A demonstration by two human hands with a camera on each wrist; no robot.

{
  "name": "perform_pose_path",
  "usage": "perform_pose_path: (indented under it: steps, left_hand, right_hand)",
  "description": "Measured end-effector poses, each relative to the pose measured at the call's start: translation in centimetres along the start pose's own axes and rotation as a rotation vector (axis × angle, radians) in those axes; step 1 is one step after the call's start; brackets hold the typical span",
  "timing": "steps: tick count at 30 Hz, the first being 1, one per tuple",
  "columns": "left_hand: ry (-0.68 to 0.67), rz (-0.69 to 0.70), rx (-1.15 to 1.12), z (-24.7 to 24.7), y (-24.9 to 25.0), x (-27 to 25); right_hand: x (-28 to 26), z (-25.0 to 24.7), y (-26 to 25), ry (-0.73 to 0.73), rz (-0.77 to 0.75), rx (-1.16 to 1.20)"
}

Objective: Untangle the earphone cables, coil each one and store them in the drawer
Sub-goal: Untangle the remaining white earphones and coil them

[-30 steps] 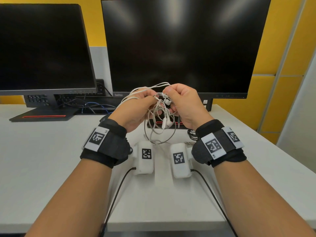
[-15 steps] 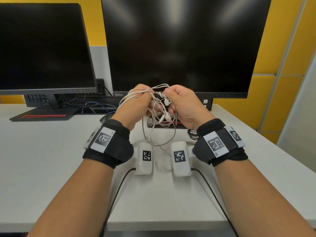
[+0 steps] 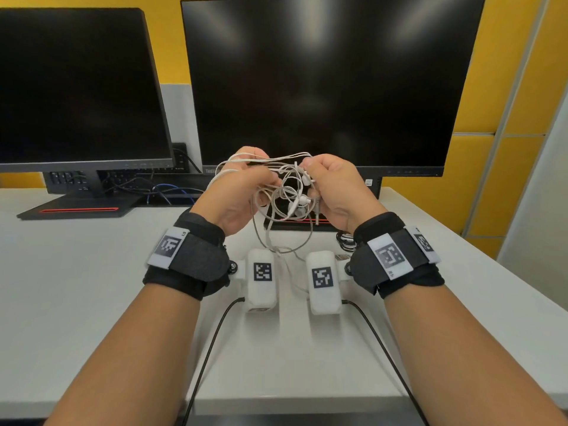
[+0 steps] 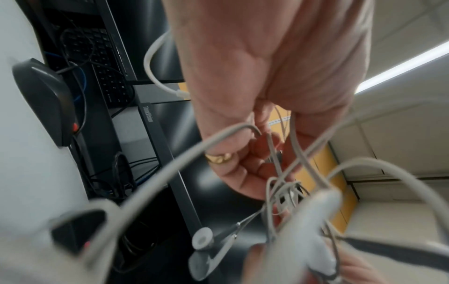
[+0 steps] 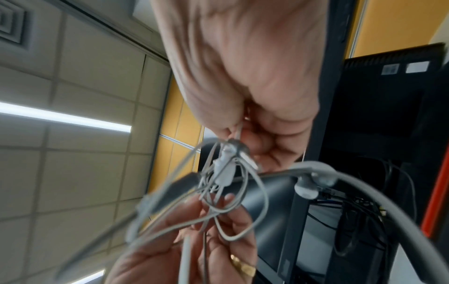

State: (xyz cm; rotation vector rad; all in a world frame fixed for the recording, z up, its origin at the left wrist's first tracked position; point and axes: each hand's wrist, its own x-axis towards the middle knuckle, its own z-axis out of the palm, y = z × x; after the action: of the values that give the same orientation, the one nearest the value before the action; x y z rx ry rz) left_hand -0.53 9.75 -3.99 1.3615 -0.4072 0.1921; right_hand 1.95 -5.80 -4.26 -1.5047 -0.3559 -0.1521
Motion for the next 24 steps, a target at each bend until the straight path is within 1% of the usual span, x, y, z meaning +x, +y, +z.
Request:
perform_pose_path:
  steps: [2, 5, 7, 10, 12, 14, 16, 18, 21, 24]
  left_hand:
    - [-0.064, -0.001, 0.041, -0.09, 0.08, -0.28]
    - [-0.158, -0.073, 0.168, -0.12, 0.01, -0.40]
    - [-0.179, -0.143, 0.212, -0.12, -0.18, -0.35]
    - [-0.174, -0.203, 0.254, -0.26, -0.37, -0.15]
    - [-0.212, -0.238, 0.316, -0.24, -0.27, -0.24]
    - [-0.284, -0.243, 0.435, -0.19, -0.20, -0.44]
    - [-0.301, -0.232, 0.526, -0.24, -0.30, -0.50]
    - [-0.279, -0.202, 0.510, -0.35, -0.48, -0.38]
    - [-0.250, -0.128, 0.364, -0.32, -0.44, -0.32]
    - [-0.229, -0.085, 0.255, 0.00, -0.31, -0.40]
  right_hand:
    - [-0.12, 0.08, -0.18, 0.005, -0.013, 0.056]
    - [-0.10, -0.02, -0.20, 0.047, -0.040, 0.083]
    - [-0.07, -0.09, -0.18, 0.079, -0.049, 0.063]
    - [0.07, -0.07, 0.04, 0.112, -0.076, -0.003]
    - [0.24, -0.03, 0.21, 0.133, -0.100, -0.047]
    - [0.25, 0.06, 0.25, 0.150, -0.118, -0.063]
    - [0.14, 0.03, 0.13, 0.141, -0.123, -0.057]
    - [-0.05, -0.08, -0.13, 0.119, -0.124, -0.041]
    - [-0.24, -0.06, -0.37, 0.052, -0.116, 0.006]
    - [-0.30, 0.25, -0.18, -0.030, -0.123, -0.034]
